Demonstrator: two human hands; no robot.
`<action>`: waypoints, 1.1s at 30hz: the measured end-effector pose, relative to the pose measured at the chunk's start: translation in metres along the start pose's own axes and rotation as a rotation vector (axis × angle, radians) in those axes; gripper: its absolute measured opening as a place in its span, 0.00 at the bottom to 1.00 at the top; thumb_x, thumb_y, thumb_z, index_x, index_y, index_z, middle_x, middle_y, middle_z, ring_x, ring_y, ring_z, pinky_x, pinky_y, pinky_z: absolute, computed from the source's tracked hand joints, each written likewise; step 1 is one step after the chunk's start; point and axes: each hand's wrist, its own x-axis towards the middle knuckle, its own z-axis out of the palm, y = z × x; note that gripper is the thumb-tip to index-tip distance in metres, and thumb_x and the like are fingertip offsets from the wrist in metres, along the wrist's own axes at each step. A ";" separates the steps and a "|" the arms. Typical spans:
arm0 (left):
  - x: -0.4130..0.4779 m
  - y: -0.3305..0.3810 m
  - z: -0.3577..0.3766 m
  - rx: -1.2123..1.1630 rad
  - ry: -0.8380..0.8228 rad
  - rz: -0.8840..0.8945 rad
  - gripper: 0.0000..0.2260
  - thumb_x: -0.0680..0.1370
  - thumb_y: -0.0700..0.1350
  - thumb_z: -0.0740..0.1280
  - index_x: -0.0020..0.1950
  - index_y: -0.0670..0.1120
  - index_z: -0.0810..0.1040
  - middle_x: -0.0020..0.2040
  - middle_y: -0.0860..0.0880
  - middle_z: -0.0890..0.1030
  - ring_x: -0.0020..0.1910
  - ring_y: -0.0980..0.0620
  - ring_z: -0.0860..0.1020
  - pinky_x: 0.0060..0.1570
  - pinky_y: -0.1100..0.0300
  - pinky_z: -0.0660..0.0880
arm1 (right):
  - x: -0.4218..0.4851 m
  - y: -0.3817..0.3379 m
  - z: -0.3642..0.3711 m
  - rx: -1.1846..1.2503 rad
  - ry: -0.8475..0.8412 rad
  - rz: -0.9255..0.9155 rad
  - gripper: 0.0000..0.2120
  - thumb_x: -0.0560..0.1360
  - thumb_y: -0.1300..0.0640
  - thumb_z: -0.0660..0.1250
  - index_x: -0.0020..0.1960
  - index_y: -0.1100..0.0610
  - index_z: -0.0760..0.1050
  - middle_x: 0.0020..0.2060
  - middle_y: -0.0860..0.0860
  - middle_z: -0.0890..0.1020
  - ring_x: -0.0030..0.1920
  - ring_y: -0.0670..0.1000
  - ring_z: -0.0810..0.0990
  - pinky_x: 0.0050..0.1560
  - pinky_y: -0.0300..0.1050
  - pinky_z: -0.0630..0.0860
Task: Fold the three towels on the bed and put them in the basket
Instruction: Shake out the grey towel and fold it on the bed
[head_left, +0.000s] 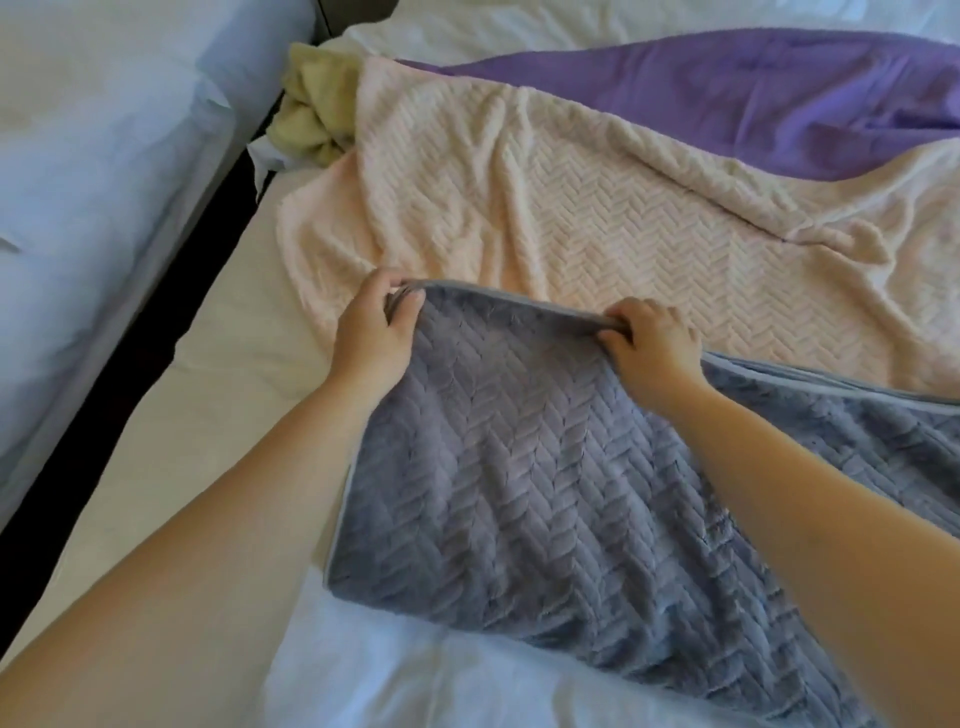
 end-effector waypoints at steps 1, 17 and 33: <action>0.010 0.000 0.004 0.009 -0.059 -0.038 0.13 0.79 0.50 0.64 0.63 0.50 0.72 0.51 0.55 0.75 0.49 0.56 0.73 0.45 0.68 0.68 | 0.007 0.000 0.000 -0.048 -0.030 0.032 0.10 0.78 0.51 0.60 0.57 0.51 0.73 0.55 0.54 0.76 0.57 0.59 0.70 0.58 0.55 0.63; 0.032 -0.031 0.046 0.260 -0.380 -0.161 0.10 0.80 0.53 0.61 0.50 0.48 0.75 0.42 0.48 0.77 0.41 0.49 0.76 0.38 0.57 0.71 | 0.031 -0.014 0.034 -0.028 -0.130 0.017 0.10 0.78 0.52 0.60 0.58 0.55 0.71 0.56 0.55 0.75 0.55 0.58 0.72 0.55 0.55 0.71; 0.041 -0.040 0.041 -0.117 0.007 -0.037 0.06 0.79 0.44 0.65 0.55 0.49 0.75 0.45 0.57 0.77 0.42 0.64 0.74 0.39 0.75 0.68 | 0.056 -0.019 0.025 0.019 -0.076 -0.086 0.08 0.77 0.47 0.63 0.50 0.50 0.67 0.38 0.48 0.77 0.41 0.54 0.75 0.50 0.51 0.70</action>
